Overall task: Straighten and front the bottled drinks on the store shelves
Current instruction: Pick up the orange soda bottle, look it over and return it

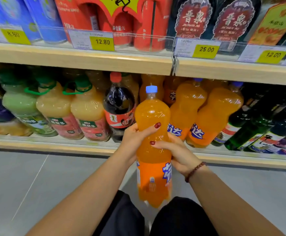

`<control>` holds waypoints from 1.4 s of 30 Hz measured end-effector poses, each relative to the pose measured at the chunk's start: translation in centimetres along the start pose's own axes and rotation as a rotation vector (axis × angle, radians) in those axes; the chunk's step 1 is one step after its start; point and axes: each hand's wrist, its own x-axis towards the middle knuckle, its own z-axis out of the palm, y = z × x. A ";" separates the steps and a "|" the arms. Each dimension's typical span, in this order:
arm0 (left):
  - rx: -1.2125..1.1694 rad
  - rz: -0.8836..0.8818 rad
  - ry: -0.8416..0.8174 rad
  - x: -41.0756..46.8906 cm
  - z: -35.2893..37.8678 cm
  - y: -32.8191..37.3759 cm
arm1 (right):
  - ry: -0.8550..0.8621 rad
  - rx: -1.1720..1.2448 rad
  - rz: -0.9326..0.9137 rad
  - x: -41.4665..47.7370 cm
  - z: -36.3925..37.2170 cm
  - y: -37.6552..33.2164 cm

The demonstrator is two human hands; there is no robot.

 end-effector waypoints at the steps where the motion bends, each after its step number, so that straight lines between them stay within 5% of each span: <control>1: 0.004 0.004 -0.002 0.1 0.1 0.2 | 0.019 0.000 0.001 0.1 -0.1 -0.1; 11: 0.293 0.254 0.065 2.7 0.2 3.3 | 0.177 -0.055 -0.070 1.7 0.2 -3.1; 42: 0.648 0.542 0.184 7.3 -0.2 6.6 | 0.408 -0.380 -0.264 8.3 -0.9 -6.0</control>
